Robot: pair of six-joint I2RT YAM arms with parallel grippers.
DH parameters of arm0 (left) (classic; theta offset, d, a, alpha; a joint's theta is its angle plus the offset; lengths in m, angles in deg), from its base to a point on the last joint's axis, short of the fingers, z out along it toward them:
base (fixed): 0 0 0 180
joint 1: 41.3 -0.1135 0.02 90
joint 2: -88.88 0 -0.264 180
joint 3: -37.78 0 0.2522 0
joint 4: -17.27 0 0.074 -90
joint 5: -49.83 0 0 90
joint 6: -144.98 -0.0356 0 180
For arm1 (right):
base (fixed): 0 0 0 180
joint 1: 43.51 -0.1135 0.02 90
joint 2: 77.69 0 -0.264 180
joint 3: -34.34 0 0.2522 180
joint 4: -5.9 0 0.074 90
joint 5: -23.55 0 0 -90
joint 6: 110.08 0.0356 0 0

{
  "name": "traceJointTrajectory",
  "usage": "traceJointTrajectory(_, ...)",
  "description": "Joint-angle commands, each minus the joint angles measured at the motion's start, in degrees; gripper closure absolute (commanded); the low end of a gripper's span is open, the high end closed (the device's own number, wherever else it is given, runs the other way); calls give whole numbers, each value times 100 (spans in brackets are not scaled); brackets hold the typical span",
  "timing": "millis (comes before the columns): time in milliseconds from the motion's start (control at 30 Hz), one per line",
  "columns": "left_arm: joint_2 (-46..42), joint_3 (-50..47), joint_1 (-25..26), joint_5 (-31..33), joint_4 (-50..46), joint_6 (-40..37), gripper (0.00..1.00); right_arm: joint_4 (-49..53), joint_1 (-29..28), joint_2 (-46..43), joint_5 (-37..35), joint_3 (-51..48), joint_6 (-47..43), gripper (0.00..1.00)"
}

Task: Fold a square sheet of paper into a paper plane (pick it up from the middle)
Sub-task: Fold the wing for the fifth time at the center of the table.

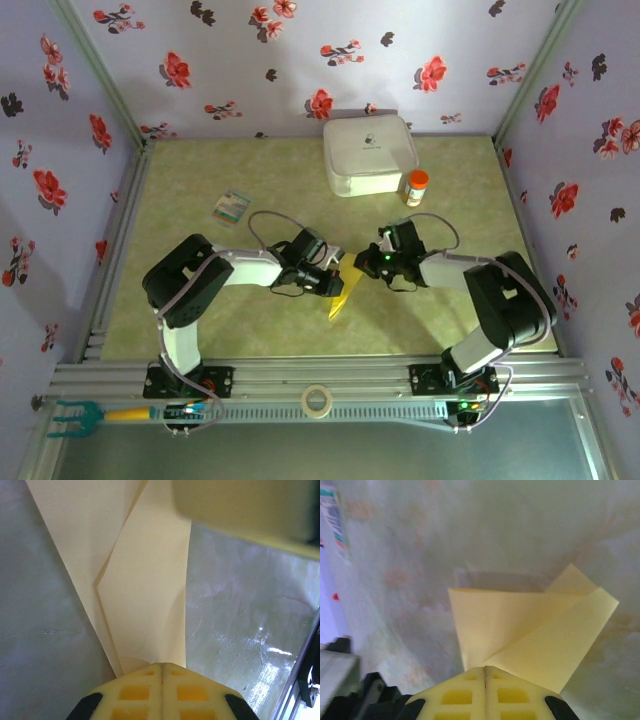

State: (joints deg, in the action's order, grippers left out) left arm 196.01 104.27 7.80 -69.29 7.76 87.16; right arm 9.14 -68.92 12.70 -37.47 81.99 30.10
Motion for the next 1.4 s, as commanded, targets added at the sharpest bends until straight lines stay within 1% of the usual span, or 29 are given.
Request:
traceJointTrajectory(0,-26,-58,-23,236,-677,-116,100,-223,-43,218,-63,-207,142,97)
traceJointTrajectory(100,-238,41,-24,94,-705,-83,99,-8,-43,300,-317,-286,43,99)
traceJointTrajectory(167,-406,79,-10,-61,-724,-74,96,85,-44,298,-424,-317,10,99)
traceJointTrajectory(200,-503,99,1,-114,-724,-66,93,86,-45,297,-445,-337,18,99)
traceJointTrajectory(333,-713,178,57,-317,-749,-63,90,50,-50,269,-482,-390,64,99)
traceJointTrajectory(433,-677,245,116,-385,-734,-77,89,33,-43,268,-492,-417,78,99)
traceJointTrajectory(600,-286,491,183,-401,-870,-107,89,20,-43,225,-524,-453,91,99)
traceJointTrajectory(800,70,570,272,-356,-1146,-13,91,7,-43,241,-565,-478,106,99)
traceJointTrajectory(1133,-51,484,641,-6,-2079,-388,91,-27,-39,279,-634,-515,124,99)
traceJointTrajectory(1233,-256,373,740,59,-2101,-372,92,-29,-39,277,-634,-506,111,99)
traceJointTrajectory(1367,-971,245,786,264,-1851,-284,90,-178,-39,308,-549,-528,100,98)
